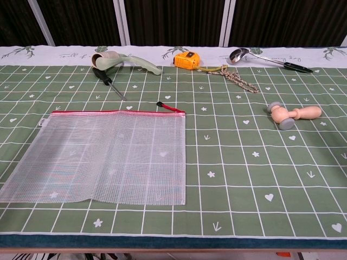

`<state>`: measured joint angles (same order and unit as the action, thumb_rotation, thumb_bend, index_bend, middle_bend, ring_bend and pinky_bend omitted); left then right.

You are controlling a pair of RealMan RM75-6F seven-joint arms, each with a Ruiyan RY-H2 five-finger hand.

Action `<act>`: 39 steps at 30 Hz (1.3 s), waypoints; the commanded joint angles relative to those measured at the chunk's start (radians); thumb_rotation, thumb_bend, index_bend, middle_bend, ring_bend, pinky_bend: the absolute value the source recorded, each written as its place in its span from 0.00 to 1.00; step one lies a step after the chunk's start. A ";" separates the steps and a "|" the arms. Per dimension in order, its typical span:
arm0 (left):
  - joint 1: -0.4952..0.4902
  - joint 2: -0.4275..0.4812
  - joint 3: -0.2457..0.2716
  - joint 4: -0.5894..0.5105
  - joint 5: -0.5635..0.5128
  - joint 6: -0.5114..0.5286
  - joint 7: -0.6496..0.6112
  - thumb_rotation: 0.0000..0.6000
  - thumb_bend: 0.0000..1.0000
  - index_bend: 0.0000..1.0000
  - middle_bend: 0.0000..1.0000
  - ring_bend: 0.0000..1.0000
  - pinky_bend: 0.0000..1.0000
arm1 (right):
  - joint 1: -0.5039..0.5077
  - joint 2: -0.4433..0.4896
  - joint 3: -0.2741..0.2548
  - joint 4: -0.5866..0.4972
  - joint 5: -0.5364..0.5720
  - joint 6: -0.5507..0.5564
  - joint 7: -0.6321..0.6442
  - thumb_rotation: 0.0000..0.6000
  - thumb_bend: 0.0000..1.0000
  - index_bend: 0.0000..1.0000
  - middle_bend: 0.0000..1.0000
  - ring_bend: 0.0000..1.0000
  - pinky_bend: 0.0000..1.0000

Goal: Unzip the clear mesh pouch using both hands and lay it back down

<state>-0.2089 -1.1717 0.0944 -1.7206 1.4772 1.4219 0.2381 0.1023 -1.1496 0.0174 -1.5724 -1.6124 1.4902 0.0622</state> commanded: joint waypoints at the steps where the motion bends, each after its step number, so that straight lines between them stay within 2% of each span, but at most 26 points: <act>1: 0.002 0.003 -0.004 -0.004 -0.005 -0.010 0.004 1.00 0.05 0.00 0.00 0.00 0.00 | 0.001 0.001 -0.001 -0.001 0.000 -0.003 -0.002 1.00 0.10 0.00 0.00 0.00 0.18; 16: 0.001 -0.008 -0.029 -0.017 -0.016 -0.055 0.042 1.00 0.05 0.00 0.00 0.00 0.00 | 0.001 0.006 0.001 -0.021 0.029 -0.024 -0.003 1.00 0.10 0.00 0.00 0.00 0.18; 21: -0.026 -0.005 -0.055 -0.058 -0.043 -0.095 0.084 1.00 0.05 0.00 0.00 0.00 0.00 | -0.001 0.011 0.002 -0.024 0.041 -0.028 0.004 1.00 0.11 0.00 0.00 0.00 0.18; 24: -0.071 -0.015 -0.106 -0.098 -0.089 -0.139 0.126 1.00 0.05 0.00 0.00 0.00 0.00 | 0.000 0.012 0.006 -0.022 0.050 -0.033 0.008 1.00 0.11 0.00 0.00 0.00 0.18; 29: -0.206 -0.065 -0.237 -0.146 -0.248 -0.258 0.236 1.00 0.09 0.00 0.00 0.00 0.00 | 0.003 0.012 0.010 -0.023 0.064 -0.043 0.013 1.00 0.11 0.00 0.00 0.00 0.18; 34: -0.360 -0.155 -0.337 -0.101 -0.414 -0.353 0.383 1.00 0.13 0.06 0.00 0.00 0.00 | 0.003 0.013 0.010 -0.031 0.074 -0.052 0.012 1.00 0.12 0.00 0.00 0.00 0.18; 39: -0.489 -0.247 -0.389 -0.013 -0.533 -0.415 0.491 1.00 0.16 0.14 0.01 0.00 0.00 | 0.003 0.016 0.013 -0.036 0.091 -0.063 0.014 1.00 0.13 0.00 0.00 0.00 0.18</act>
<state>-0.6320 -1.3632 -0.2557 -1.7877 1.0034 1.0520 0.6752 0.1055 -1.1346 0.0292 -1.6070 -1.5249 1.4293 0.0753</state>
